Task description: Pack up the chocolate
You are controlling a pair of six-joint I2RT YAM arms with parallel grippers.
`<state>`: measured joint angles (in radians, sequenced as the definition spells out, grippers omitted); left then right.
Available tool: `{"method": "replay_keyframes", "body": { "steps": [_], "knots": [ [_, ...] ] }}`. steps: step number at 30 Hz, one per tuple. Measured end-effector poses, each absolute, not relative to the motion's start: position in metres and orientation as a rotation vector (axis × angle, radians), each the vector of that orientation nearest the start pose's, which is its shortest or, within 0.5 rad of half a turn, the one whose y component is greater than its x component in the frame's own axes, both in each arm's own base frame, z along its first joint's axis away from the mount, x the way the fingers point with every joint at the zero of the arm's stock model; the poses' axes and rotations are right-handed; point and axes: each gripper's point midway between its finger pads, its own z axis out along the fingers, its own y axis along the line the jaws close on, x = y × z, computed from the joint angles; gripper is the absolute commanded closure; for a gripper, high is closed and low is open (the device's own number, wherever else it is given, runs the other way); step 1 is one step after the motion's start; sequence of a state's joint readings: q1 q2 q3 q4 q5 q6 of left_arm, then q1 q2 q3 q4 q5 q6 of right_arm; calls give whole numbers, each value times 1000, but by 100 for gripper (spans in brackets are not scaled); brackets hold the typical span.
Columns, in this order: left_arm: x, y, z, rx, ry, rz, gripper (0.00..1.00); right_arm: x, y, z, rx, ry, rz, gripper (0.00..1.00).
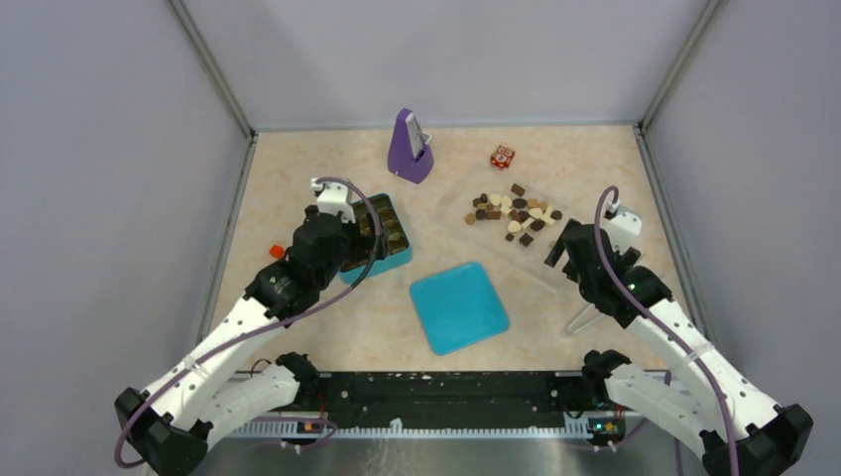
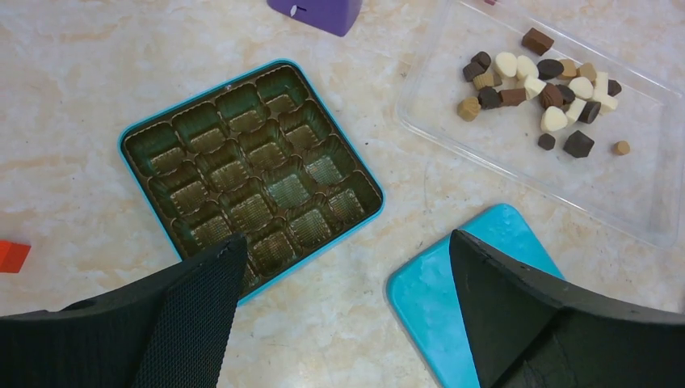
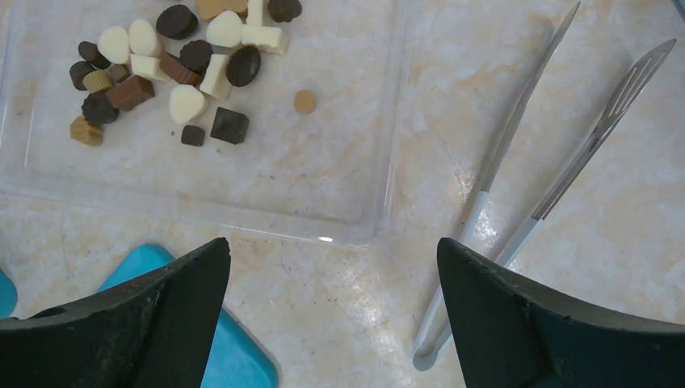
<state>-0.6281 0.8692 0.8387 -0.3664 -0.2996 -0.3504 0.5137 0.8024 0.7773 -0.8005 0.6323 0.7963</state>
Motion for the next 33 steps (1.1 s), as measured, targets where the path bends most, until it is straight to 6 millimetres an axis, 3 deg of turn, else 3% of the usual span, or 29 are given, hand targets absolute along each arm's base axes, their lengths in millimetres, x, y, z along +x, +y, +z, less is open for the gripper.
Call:
{"method": "replay_keyframes", "body": {
  "steps": [6, 14, 22, 27, 30, 33],
  "knots": [
    [273, -150, 233, 49, 1978, -351, 1, 230, 38, 163, 585, 2133, -50, 4],
    [275, -161, 200, 93, 2116, -327, 1, 223, 34, 152, 604, 2179, -109, 4],
    [270, -171, 194, 137, 2152, -376, 1, 206, 0, 137, 822, 2198, -236, 5],
    [271, -175, 183, 165, 2189, -370, 1, 201, -23, 126, 1025, 2184, -240, 26],
    [271, -176, 180, 181, 2198, -368, 1, 199, -26, 108, 1073, 2210, -218, 42],
    [271, -177, 179, 190, 2199, -368, 1, 198, -24, 88, 1102, 2247, -193, 49]
  ]
}}
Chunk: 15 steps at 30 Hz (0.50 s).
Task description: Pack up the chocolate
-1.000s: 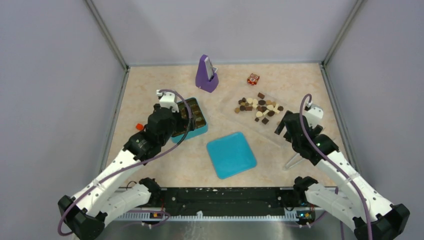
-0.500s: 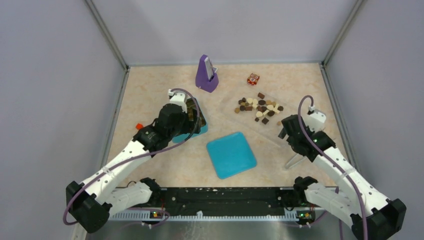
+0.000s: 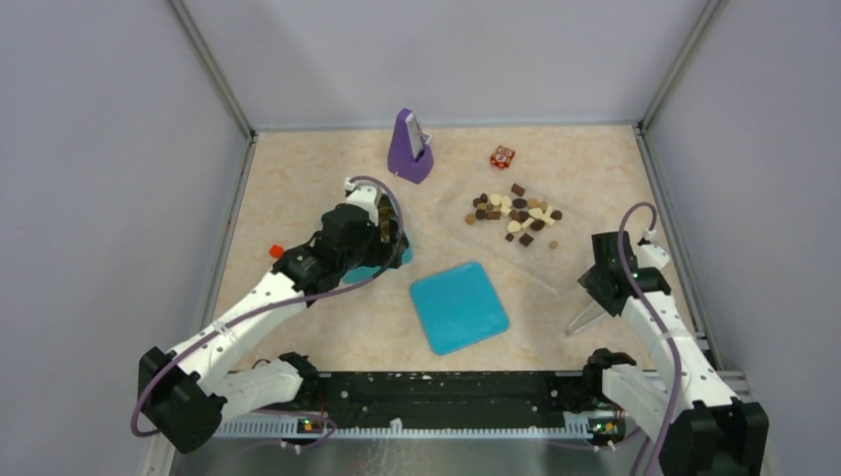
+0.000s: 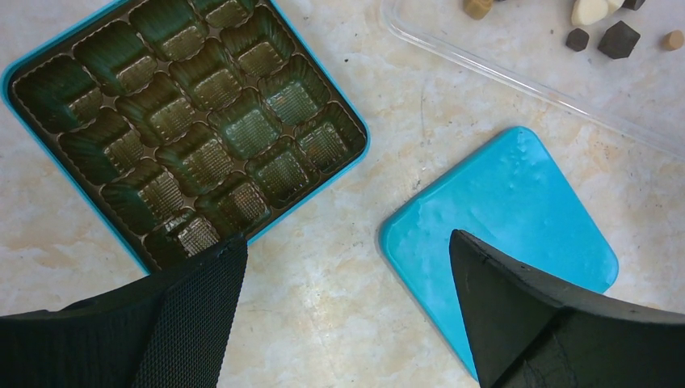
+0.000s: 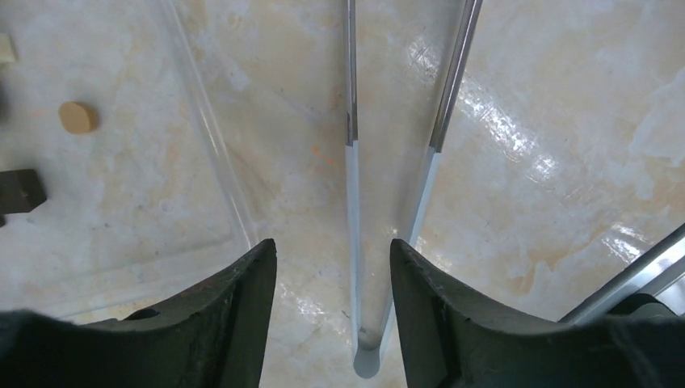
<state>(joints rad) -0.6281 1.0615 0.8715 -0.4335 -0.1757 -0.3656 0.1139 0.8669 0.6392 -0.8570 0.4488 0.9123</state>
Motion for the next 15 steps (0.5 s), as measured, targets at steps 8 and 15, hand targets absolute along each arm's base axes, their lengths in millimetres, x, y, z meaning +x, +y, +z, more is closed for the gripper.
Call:
{"method": "replay_keyframes", "body": {
  "steps": [8, 15],
  "knots": [
    [271, -176, 179, 217, 2197, -352, 1, 195, -20, 49, 1144, 2316, -168, 66],
    [272, -174, 179, 223, 2193, -337, 1, 199, -17, 33, 1132, 2340, -165, 77]
  ]
}}
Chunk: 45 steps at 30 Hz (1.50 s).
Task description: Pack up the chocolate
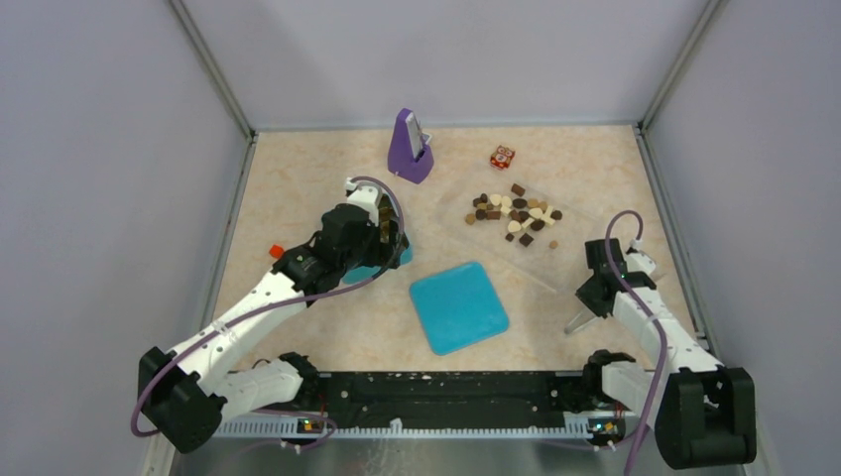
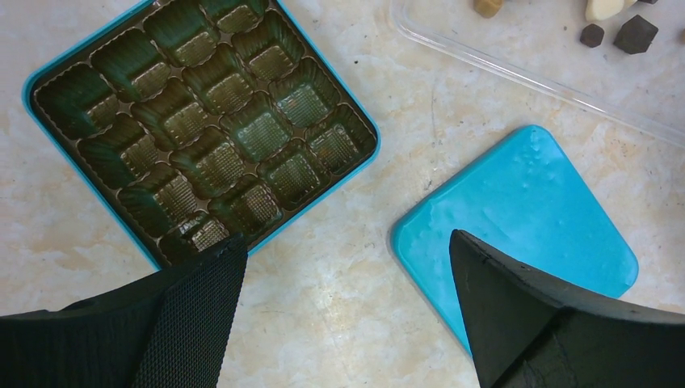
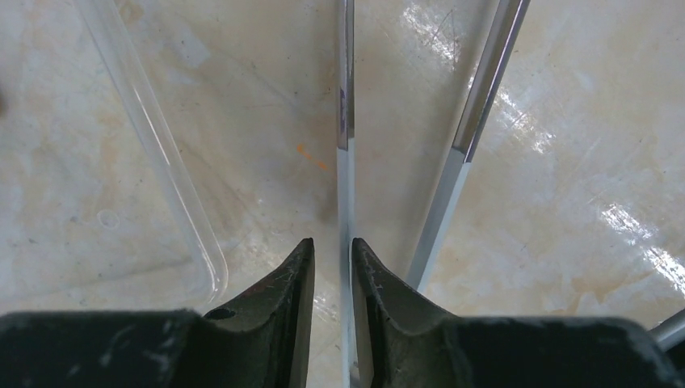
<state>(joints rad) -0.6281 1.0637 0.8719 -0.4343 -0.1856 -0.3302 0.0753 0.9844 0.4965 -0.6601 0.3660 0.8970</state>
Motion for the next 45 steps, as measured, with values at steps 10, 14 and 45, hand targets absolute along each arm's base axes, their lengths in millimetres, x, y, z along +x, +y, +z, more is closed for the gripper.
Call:
{"method": "replay_keyframes", "body": {
  "steps": [10, 14, 45],
  "knots": [
    [274, -170, 179, 222, 2186, -307, 1, 204, -22, 22, 1065, 2363, -205, 100],
    [275, -169, 179, 221, 2184, -296, 1, 211, -21, 22, 1008, 2372, -196, 100],
    [274, -172, 176, 233, 2196, -308, 1, 206, -18, 67, 1063, 2310, -124, 25]
  ]
}}
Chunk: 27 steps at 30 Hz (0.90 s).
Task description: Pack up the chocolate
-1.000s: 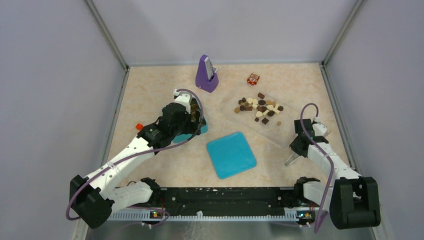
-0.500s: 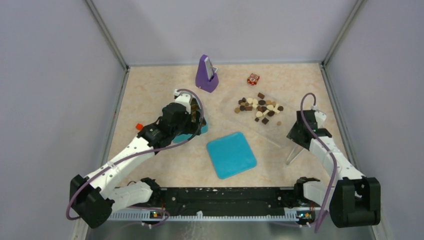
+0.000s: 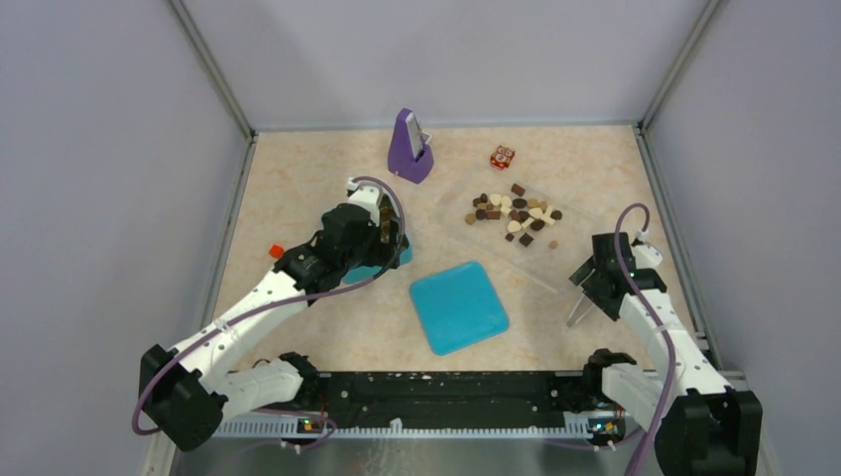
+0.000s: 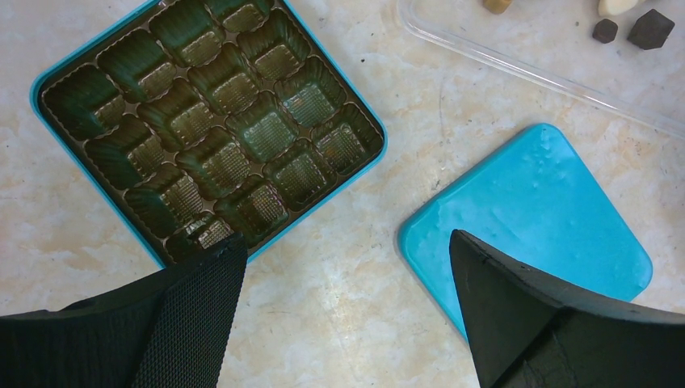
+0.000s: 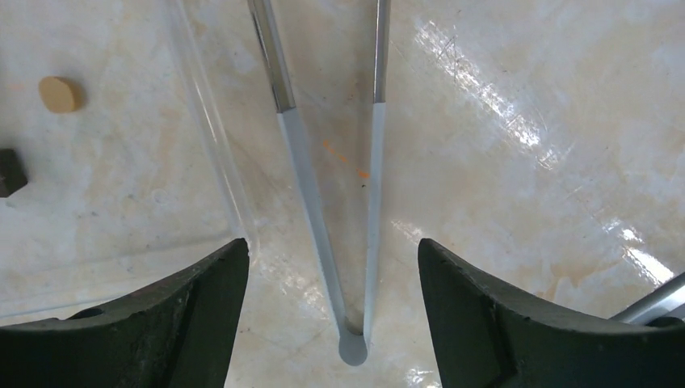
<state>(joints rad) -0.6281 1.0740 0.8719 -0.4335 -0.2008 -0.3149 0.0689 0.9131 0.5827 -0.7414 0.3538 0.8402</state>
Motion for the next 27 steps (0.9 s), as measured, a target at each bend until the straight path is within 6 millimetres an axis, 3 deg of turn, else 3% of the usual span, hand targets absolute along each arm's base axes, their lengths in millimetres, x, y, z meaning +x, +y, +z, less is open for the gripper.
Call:
{"method": "replay_keyframes", "body": {
  "steps": [8, 17, 27],
  "knots": [
    [274, -171, 176, 233, 2196, -306, 1, 198, -24, 36, 1090, 2400, -251, 31],
    [275, -171, 175, 233, 2197, -304, 1, 214, -29, 19, 1032, 2431, -298, 52],
    [275, -171, 171, 241, 2209, -295, 1, 243, -24, 19, 937, 2451, -258, 57]
  ]
}}
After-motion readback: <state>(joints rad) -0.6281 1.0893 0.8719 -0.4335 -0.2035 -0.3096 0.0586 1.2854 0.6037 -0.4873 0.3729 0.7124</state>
